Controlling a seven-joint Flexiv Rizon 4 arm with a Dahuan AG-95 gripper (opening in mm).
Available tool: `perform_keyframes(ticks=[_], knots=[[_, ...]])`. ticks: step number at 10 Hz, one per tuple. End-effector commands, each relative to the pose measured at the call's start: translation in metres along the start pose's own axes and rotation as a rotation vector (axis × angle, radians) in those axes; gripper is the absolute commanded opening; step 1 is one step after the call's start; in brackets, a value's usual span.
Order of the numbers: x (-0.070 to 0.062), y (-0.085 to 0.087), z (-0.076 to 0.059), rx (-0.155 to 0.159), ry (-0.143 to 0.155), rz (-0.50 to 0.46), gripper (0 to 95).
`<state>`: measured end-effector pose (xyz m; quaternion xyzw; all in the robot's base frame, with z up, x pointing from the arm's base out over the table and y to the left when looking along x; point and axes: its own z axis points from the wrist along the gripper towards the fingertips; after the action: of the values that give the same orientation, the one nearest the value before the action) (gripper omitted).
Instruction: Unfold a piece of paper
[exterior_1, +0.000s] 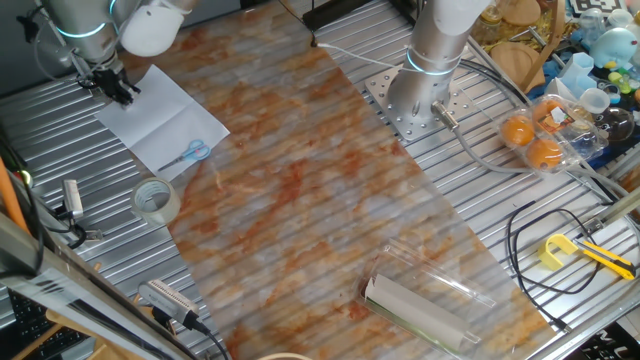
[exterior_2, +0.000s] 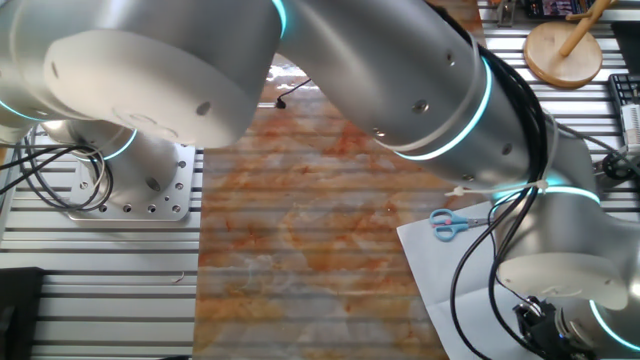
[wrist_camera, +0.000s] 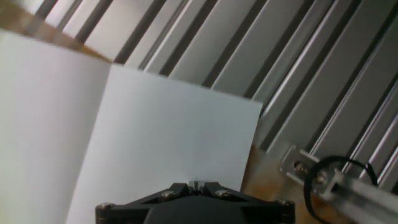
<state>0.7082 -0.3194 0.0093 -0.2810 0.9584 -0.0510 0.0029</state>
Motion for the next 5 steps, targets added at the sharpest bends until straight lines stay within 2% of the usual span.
perform_keyframes(ticks=[1,2,5], knots=[[-0.0047,-0.0005,0.0005,-0.003,0.003,0.005,0.0],[-0.0088,-0.0011,-0.0032,0.003,0.011,0.003,0.0],[-0.0105,-0.0012,-0.0041,0.001,0.0,0.009,0.0]])
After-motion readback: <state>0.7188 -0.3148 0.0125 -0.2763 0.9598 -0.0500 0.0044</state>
